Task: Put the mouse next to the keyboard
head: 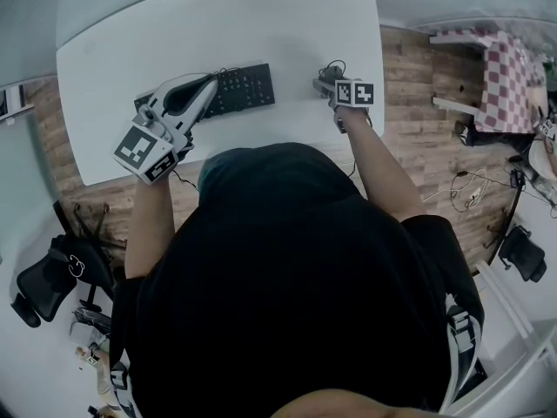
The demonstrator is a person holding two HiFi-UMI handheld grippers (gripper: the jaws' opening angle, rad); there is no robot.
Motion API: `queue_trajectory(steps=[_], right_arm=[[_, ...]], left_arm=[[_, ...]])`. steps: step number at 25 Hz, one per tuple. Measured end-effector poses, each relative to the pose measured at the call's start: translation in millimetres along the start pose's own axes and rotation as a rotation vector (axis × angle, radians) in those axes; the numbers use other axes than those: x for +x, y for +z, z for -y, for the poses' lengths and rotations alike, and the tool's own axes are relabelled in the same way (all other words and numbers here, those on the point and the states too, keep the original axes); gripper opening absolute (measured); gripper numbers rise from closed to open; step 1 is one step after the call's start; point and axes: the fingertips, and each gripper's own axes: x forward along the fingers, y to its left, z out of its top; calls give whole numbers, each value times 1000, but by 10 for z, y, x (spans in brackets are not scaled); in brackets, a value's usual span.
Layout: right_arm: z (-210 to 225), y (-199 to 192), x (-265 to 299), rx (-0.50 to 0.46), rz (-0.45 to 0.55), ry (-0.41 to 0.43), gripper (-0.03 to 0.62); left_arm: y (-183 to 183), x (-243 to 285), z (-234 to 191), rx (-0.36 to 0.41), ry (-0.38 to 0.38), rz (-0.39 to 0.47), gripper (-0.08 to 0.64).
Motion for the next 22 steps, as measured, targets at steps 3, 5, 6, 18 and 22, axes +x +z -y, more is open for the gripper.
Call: queue_trajectory(steps=[3, 5, 6, 18, 22], right_arm=[[-5, -19, 35, -4, -11, -3, 403], [3, -11, 67, -3, -15, -3, 403], [26, 2, 90, -1, -16, -2, 403], [63, 42, 176, -29, -30, -11, 403], [60, 42, 197, -35, -39, -20, 403]], left_arm=[[-12, 4, 1, -2, -3, -4, 23], [-31, 21, -30, -8, -3, -8, 25], [-45, 48, -53, -11, -4, -9, 25], [-78, 127, -104, -21, -5, -12, 24], [-80, 112, -114, -24, 0, -11, 25]])
